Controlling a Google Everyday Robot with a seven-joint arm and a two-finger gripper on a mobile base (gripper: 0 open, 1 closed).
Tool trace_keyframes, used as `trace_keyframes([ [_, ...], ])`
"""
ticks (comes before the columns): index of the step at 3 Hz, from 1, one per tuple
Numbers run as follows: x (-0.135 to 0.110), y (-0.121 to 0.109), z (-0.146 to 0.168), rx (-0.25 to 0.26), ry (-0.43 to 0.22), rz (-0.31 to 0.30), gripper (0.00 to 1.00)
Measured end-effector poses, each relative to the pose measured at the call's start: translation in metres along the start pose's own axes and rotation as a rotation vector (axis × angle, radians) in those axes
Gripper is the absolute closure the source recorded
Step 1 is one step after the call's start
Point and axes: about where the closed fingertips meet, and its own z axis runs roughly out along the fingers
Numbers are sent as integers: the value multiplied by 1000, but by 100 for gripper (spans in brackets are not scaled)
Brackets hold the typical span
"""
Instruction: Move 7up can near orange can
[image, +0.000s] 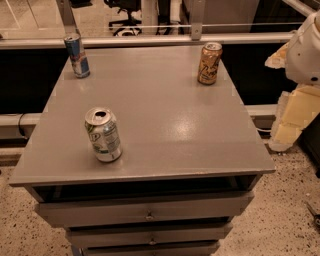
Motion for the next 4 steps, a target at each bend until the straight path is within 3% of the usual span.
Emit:
trace_keyframes([
  [1,-1,0,-1,4,-4,0,0],
  [4,-90,-17,90,-47,-307,21,0],
])
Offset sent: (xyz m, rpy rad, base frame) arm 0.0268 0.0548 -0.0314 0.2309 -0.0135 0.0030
